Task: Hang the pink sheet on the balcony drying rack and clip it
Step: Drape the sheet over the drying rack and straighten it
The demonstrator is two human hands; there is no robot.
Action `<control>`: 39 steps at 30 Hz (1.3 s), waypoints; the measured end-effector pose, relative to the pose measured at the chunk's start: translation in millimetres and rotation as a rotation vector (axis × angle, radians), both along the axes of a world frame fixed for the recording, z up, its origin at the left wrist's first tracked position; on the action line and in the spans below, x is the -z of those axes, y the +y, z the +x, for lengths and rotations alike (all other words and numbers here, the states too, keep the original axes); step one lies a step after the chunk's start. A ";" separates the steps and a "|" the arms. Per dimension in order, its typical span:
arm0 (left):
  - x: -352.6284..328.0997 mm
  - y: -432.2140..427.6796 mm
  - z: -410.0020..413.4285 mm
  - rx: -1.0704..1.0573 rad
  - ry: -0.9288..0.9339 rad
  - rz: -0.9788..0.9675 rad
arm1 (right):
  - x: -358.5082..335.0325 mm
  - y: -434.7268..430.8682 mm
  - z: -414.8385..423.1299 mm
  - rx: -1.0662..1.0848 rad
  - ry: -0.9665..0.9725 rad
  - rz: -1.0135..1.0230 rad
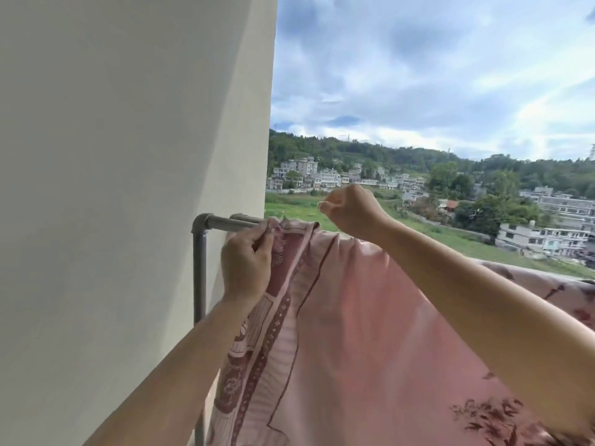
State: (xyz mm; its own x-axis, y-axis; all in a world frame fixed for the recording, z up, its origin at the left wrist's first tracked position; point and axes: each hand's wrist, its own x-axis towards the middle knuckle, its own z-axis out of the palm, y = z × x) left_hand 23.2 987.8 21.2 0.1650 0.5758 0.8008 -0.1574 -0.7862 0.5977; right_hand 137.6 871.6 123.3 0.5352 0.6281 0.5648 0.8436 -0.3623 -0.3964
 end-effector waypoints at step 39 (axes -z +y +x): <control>36.0 -185.6 42.2 0.740 0.473 0.276 | -17.6 -144.4 69.8 0.251 -0.015 -0.124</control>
